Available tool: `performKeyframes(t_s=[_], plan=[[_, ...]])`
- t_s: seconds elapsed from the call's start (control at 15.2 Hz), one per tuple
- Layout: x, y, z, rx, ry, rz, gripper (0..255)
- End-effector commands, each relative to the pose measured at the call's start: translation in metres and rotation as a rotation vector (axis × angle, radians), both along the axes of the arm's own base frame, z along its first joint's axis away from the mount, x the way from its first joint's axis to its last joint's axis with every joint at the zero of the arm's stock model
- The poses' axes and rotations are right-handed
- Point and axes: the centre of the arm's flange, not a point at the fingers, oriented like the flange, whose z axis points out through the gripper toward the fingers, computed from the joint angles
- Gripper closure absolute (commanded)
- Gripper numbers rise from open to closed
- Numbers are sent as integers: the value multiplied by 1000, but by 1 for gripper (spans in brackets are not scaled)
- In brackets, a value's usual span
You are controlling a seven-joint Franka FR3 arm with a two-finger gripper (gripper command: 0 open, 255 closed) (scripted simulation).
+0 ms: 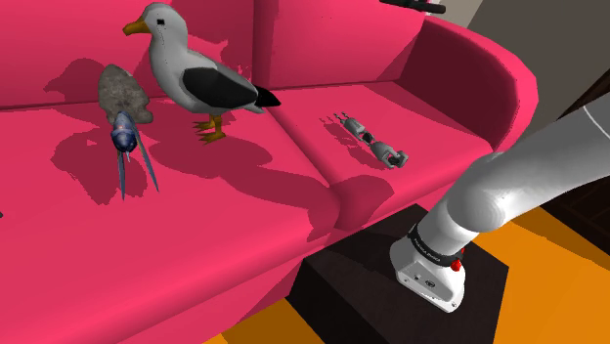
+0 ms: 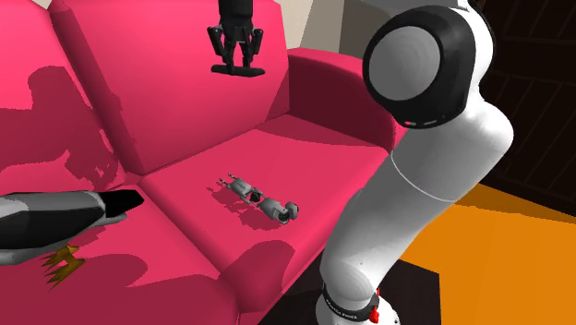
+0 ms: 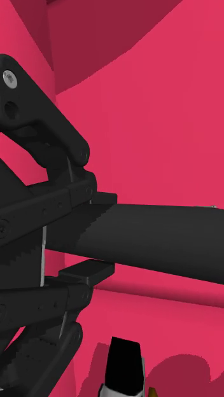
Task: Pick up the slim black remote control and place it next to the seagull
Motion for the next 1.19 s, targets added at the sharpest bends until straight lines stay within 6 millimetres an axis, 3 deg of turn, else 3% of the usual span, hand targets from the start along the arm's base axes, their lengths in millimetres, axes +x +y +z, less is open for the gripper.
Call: performKeyframes(t_s=[0.0, 1.12], plan=[[3, 28, 1, -1, 0, -2, 255], [30, 250, 1, -1, 0, -2, 255]])
